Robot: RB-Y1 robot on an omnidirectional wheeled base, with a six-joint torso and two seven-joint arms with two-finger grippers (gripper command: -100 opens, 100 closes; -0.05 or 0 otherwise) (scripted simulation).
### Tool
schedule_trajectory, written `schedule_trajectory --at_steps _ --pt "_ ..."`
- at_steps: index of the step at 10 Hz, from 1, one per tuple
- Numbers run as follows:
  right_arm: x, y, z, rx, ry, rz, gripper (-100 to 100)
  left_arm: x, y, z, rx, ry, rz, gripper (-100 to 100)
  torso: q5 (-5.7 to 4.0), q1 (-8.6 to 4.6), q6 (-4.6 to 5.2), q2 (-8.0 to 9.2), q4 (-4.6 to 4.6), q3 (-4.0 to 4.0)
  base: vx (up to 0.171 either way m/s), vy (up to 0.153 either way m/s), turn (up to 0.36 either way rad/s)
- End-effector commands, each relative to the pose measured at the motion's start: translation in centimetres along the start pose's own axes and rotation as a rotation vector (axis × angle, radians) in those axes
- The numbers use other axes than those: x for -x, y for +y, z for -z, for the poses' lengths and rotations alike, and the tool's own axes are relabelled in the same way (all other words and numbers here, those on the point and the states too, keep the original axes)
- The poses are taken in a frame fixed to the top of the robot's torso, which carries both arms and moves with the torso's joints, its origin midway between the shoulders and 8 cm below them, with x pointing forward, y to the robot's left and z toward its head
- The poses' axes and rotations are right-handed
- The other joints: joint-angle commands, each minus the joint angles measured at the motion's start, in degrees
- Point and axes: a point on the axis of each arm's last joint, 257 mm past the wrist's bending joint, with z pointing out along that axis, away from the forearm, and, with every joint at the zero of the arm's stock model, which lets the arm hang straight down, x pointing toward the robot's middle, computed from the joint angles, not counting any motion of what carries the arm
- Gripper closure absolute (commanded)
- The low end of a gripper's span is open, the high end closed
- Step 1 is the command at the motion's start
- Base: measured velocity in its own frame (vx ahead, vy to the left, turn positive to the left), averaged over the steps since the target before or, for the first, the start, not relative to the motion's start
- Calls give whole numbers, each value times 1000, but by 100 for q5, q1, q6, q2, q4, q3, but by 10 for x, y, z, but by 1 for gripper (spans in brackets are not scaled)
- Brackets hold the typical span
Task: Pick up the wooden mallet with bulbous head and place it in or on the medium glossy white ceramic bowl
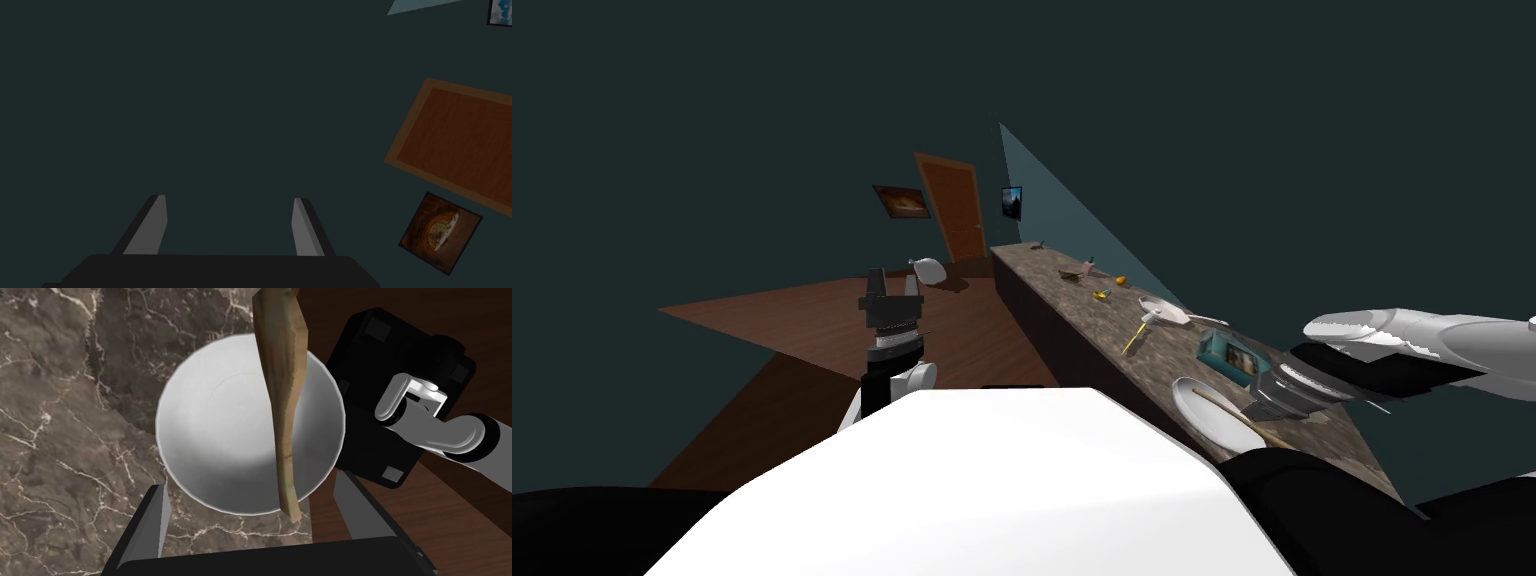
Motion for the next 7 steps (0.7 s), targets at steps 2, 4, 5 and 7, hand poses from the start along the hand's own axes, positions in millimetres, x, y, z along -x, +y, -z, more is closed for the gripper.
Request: schedule_trajectory --at_steps 2,4,5,7 --pt "10 0 9 1 -1 9 -100 0 0 0 0 0 0 0 1 2 0 1 0 0 -27 -16 -46" --pt "10 0 10 2 -1 8 0 0 0 0 0 0 0 0 0 6 -1 -8 -2 -5 0 0 0" --pt "10 0 10 2 -1 8 0 0 0 0 0 0 0 0 0 7 -1 -11 -3 -6 0 0 0" --pt "10 0 10 2 -1 8 0 0 0 0 0 0 0 0 1 7 -1 -12 -3 -7 0 0 0"
